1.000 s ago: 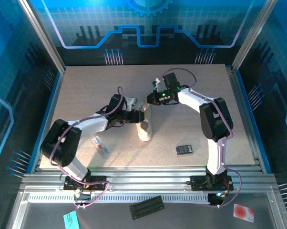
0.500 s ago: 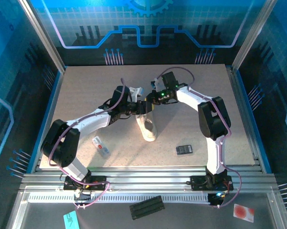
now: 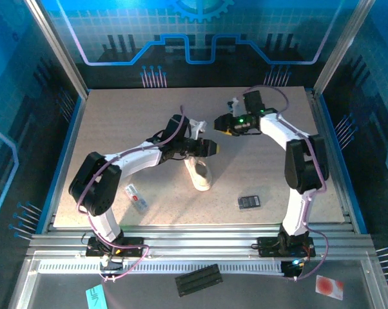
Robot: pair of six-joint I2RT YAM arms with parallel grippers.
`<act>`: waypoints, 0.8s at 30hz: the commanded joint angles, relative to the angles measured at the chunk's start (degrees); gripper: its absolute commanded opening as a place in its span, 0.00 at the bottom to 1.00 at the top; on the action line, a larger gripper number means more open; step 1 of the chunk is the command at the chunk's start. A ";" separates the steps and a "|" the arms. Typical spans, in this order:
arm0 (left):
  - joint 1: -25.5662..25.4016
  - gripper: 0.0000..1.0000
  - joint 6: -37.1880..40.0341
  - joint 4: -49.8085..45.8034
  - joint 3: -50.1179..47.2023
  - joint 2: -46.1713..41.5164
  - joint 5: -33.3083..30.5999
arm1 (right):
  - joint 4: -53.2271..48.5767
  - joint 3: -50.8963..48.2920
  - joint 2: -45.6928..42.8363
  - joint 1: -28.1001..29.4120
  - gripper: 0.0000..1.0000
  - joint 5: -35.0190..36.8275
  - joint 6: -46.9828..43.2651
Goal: Tie the shoes
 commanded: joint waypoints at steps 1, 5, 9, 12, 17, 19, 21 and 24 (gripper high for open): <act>-0.40 0.54 6.11 -3.06 3.03 -3.30 4.40 | -2.79 -3.66 -5.72 0.03 0.53 0.00 -2.98; -0.09 0.59 13.04 -9.70 4.30 -7.48 3.99 | 0.02 -10.80 -9.83 1.80 0.54 -0.62 -4.29; 2.42 0.62 16.44 -14.63 3.16 -11.75 3.65 | 3.20 -17.28 -14.94 5.59 0.55 2.94 -8.16; 7.48 0.62 16.75 -15.40 -1.47 -16.28 2.61 | 3.09 -20.08 -19.14 11.11 0.58 12.00 -14.69; 16.93 0.62 18.09 -15.03 -11.80 -22.20 -2.07 | 3.80 -21.22 -20.41 17.12 0.61 19.47 -19.91; 17.88 0.62 20.50 -15.25 -13.89 -21.97 -3.70 | 3.17 -20.26 -18.97 18.48 0.62 20.40 -21.07; 17.88 0.60 22.76 -14.90 -15.10 -20.65 -4.12 | 1.92 -18.89 -17.06 19.73 0.62 20.79 -22.23; 17.75 0.58 25.17 -11.62 -16.95 -18.80 -3.33 | 0.98 -17.46 -14.37 21.16 0.63 22.63 -23.70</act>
